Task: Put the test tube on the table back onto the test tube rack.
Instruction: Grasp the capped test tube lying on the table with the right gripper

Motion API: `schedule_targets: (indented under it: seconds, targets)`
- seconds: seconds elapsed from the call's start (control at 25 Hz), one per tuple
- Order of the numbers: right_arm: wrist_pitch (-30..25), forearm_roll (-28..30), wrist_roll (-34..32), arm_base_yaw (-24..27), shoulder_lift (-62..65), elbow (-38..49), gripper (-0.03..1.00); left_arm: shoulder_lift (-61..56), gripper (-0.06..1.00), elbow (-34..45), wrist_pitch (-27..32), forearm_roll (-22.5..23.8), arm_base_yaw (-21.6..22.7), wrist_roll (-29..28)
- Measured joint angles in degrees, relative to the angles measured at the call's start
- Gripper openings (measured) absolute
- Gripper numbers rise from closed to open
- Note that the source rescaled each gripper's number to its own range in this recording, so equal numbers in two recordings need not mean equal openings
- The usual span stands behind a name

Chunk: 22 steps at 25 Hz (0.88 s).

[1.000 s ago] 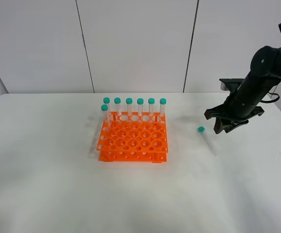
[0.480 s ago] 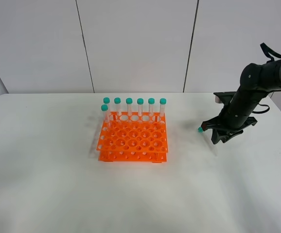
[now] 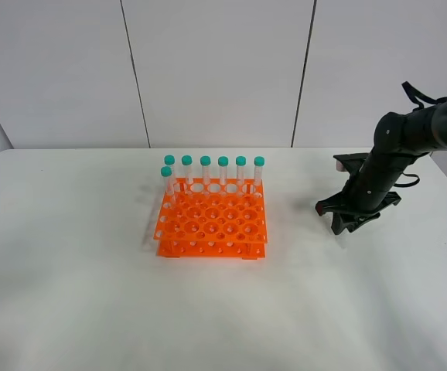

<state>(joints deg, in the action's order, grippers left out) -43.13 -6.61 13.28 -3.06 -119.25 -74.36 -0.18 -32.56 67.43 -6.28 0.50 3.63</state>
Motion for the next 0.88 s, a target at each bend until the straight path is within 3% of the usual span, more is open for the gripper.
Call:
schedule_targets:
  seconds: [0.64, 0.72, 0.8, 0.88]
  targets:
    - [1.8, 1.8, -2.0, -2.8, -2.2, 0.0, 0.48, 0.0, 1.00, 0.0, 0.0, 0.0, 0.0, 0.0]
    - [1.8, 1.8, -2.0, -2.8, -2.2, 0.0, 0.33, 0.0, 1.00, 0.0, 0.0, 0.0, 0.0, 0.0]
    - [1.9, 1.8, -2.1, -2.8, -2.2, 0.0, 0.01, 0.0, 1.00, 0.0, 0.0, 0.0, 0.0, 0.0]
    - [1.9, 1.9, -2.2, -2.8, -2.2, 0.0, 0.00, 0.0, 1.00, 0.0, 0.0, 0.0, 0.0, 0.0]
